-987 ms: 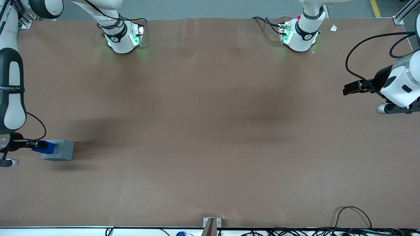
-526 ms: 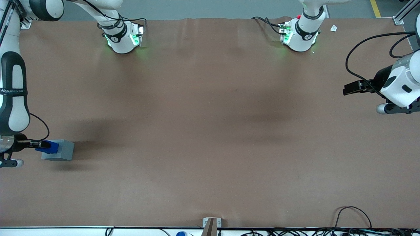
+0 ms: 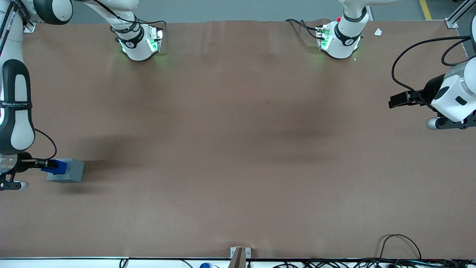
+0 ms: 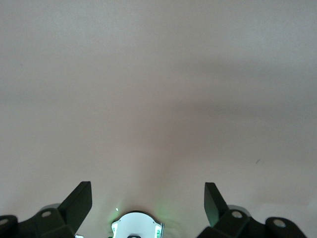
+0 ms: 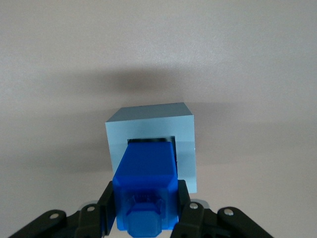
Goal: Insert blue part into gray base with right arm
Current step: 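Lower the blue block into the gray base's hole, then open the right gripper and raise it away from the base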
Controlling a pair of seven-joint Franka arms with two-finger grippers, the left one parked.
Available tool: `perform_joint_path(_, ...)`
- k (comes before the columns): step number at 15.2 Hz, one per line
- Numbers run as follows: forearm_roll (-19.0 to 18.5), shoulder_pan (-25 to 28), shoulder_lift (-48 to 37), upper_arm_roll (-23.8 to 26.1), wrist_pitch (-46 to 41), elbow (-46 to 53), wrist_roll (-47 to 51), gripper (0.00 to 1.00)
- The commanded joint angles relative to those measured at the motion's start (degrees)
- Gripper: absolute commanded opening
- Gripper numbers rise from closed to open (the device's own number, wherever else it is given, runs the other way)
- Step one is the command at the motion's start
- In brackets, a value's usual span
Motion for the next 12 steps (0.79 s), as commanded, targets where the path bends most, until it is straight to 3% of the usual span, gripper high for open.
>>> perform_joint_path(1,-0.6,-0.2,1.2,0.4,0.0,1.4,-0.5,0.03)
perform_joint_path(11,-0.6,-0.1,1.9,0.4,2.7,1.5,0.0,0.03)
perform_joint_path(12,-0.3,-0.1,2.0,0.4,2.7,1.5,0.2,0.06)
